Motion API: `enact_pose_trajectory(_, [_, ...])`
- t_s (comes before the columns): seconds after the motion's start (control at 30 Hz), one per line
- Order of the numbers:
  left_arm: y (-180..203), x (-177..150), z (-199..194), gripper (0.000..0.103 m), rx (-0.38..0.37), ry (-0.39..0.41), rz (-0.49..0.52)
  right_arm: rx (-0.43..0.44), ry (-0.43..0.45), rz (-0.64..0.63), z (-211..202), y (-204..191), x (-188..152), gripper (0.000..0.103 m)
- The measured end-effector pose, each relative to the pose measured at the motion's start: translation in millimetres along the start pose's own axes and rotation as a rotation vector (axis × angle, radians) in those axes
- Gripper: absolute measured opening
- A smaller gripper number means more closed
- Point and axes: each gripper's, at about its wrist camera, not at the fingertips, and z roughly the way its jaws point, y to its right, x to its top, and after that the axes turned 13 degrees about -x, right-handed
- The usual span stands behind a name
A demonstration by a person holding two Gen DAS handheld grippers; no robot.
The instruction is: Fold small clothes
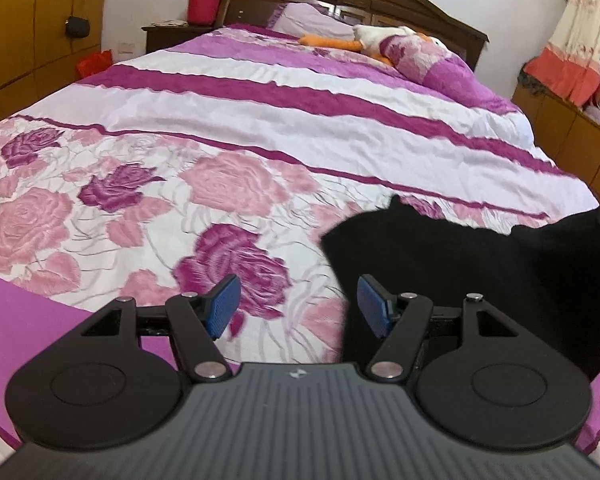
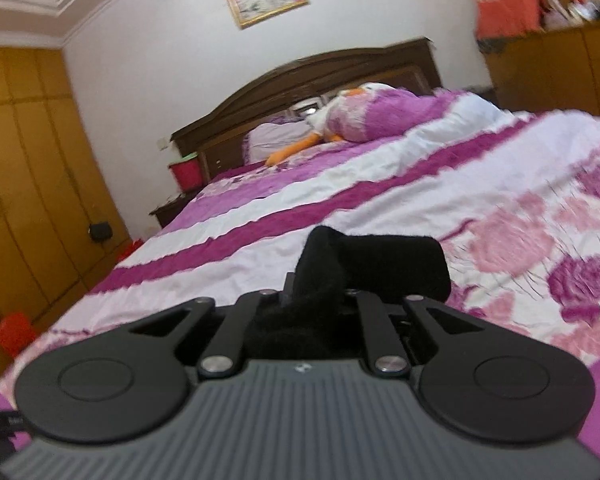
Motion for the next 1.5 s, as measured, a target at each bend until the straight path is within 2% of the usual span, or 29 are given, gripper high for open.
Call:
enact_pose_trajectory(0.27, [-31, -7, -15, 0.07, -0.005, 0.034, -0.043, 0.056, 0.03, -0.196, 2, -80, -18, 0.012])
enact_pose_trajectory(0.43, [-48, -18, -22, 0.07, -0.007, 0.041, -0.077, 0.107, 0.027, -0.434, 10, -138, -63, 0.012])
enact_pose_trajectory(0.63, [-64, -29, -28, 0.07, -0.022, 0.055, -0.113, 0.122, -0.053, -0.586, 29, -167, -109, 0.011])
enact_pose_trajectory(0.83, [-74, -31, -30, 0.07, -0.002, 0.053, -0.122, 0.122, -0.06, -0.565, 26, -177, -116, 0.012])
enact_pose_trajectory(0.9, [-74, -29, -31, 0.07, -0.003, 0.063, -0.132, 0.159, -0.055, -0.549, 21, -183, -112, 0.008])
enact_pose_trajectory(1.03, [-69, -25, -35, 0.07, -0.004, 0.075, -0.126, 0.163, -0.049, -0.576, 22, -194, -118, 0.008])
enact_pose_trajectory(1.1, [-63, -24, -38, 0.07, -0.004, 0.073, -0.107, 0.164, -0.075, -0.543, 21, -189, -117, 0.011])
enact_pose_trajectory(1.27, [-48, -19, -36, 0.07, -0.002, 0.06, -0.089, 0.23, -0.149, -0.431, 0, -177, -98, 0.014])
enact_pose_trajectory(1.3, [-44, -18, -36, 0.07, -0.01, 0.059, -0.089, 0.253, -0.163, -0.405, -8, -173, -93, 0.016])
enact_pose_trajectory(1.33, [-39, -16, -35, 0.07, -0.023, 0.058, -0.089, 0.277, -0.168, -0.392, -16, -169, -87, 0.026])
enact_pose_trajectory(1.43, [-23, -12, -33, 0.07, -0.065, 0.052, -0.081, 0.308, -0.135, -0.4, -40, -157, -72, 0.046])
enact_pose_trajectory(1.5, [-10, -10, -30, 0.07, -0.099, 0.042, -0.069, 0.298, -0.114, -0.407, -52, -144, -60, 0.047])
